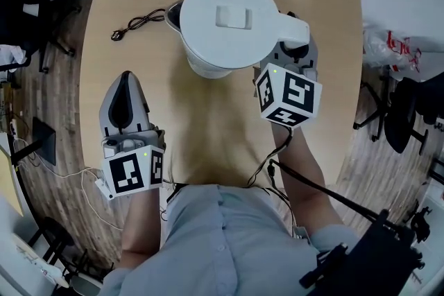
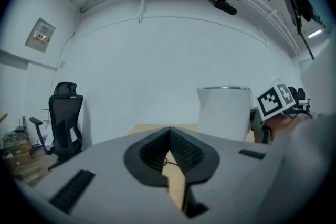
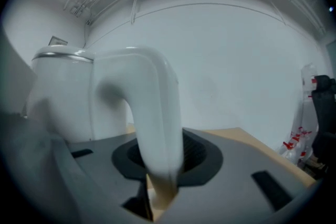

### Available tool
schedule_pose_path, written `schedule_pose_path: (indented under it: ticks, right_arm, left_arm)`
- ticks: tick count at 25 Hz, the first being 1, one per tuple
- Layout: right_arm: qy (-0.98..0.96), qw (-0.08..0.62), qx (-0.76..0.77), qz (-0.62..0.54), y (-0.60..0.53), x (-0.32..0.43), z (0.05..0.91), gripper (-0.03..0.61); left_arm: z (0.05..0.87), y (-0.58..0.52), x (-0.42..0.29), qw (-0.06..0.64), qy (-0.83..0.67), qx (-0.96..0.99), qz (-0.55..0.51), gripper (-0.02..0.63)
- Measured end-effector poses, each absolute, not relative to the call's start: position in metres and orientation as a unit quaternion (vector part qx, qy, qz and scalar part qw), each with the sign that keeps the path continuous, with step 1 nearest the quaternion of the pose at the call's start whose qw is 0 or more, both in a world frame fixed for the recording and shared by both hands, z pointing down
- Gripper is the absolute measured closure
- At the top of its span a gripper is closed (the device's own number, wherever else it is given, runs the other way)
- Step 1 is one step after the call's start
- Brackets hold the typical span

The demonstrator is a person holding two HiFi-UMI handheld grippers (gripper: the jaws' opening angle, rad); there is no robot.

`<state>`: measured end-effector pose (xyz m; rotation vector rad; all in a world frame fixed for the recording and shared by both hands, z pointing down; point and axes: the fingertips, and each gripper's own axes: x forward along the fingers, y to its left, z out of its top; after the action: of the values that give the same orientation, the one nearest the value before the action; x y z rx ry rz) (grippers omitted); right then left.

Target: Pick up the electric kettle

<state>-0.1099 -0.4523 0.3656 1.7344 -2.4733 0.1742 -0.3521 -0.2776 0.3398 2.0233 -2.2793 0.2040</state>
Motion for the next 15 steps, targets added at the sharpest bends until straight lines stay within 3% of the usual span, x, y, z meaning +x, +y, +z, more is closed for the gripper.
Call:
schedule_pose_path:
  ticks: [15]
  right_arm:
    - [-0.764,0.021,0.643,0.055,-0.419,0.011,0.321,0.491]
  left_arm:
    - [0.315,-0.280,-0.276,0.018,-0.684,0.728,0.050,0.615]
